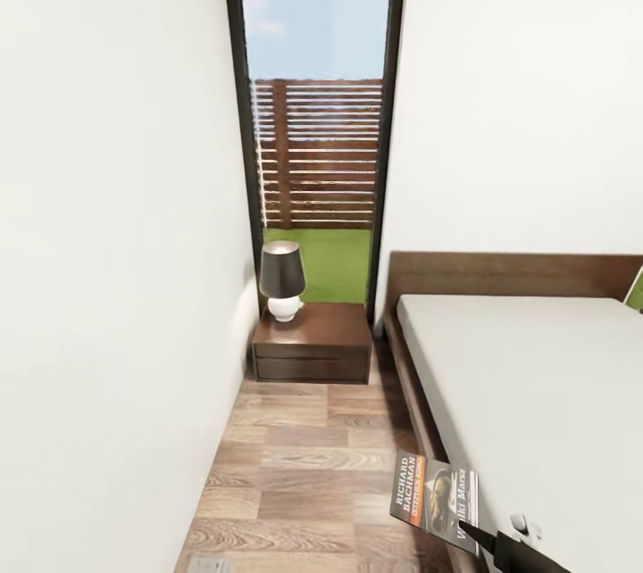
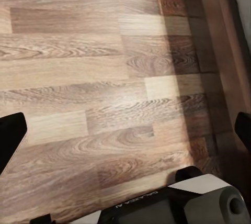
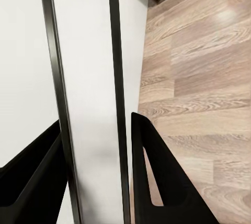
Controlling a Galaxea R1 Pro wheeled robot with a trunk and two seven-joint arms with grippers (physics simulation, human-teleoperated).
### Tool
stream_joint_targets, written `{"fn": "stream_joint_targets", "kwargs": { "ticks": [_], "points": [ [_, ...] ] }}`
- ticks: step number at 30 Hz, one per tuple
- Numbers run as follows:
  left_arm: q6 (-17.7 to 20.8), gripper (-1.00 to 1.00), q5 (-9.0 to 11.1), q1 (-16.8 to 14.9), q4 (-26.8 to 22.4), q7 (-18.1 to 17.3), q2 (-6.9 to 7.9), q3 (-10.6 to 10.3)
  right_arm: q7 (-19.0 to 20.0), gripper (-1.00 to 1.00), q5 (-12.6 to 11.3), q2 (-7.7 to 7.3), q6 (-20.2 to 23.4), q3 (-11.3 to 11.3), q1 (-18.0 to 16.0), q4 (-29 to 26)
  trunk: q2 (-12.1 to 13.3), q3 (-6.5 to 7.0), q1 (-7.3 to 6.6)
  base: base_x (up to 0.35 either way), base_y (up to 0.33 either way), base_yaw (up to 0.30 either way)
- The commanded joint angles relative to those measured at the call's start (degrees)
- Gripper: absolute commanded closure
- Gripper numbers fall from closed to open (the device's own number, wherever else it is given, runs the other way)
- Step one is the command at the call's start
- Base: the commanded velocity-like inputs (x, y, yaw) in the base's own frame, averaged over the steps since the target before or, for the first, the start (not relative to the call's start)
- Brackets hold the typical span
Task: In the bedroom, move the book from the bed onto either nightstand, and place the two sandals side by side next to the bed.
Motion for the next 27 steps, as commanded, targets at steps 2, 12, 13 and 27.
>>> {"fn": "stream_joint_targets", "kwargs": {
  "ticks": [2,12,13,27],
  "points": [
    [-0.3,-1.00,-0.6,0.0,0.1,-0.1,0.01,0.5,0.1,1.00,-0.6,-0.02,0.4,0.1,0.0,0.0,0.0,-0.02,0.05,0.328,0.000,0.000],
    [-0.3,-1.00,-0.6,0.0,0.1,-0.1,0.01,0.5,0.1,1.00,-0.6,-0.02,0.4,0.1,0.0,0.0,0.0,-0.02,0.05,0.328,0.000,0.000],
    [-0.3,-1.00,-0.6,0.0,0.1,-0.1,0.01,0.5,0.1,1.00,-0.6,-0.02,0.4,0.1,0.0,0.0,0.0,-0.02,0.05,0.328,0.000,0.000],
    [-0.3,-1.00,-0.6,0.0,0.1,-0.1,0.01,0.5,0.1,1.00,-0.6,-0.02,0.4,0.1,0.0,0.0,0.0,-0.02,0.05,0.328,0.000,0.000]
  ]
}}
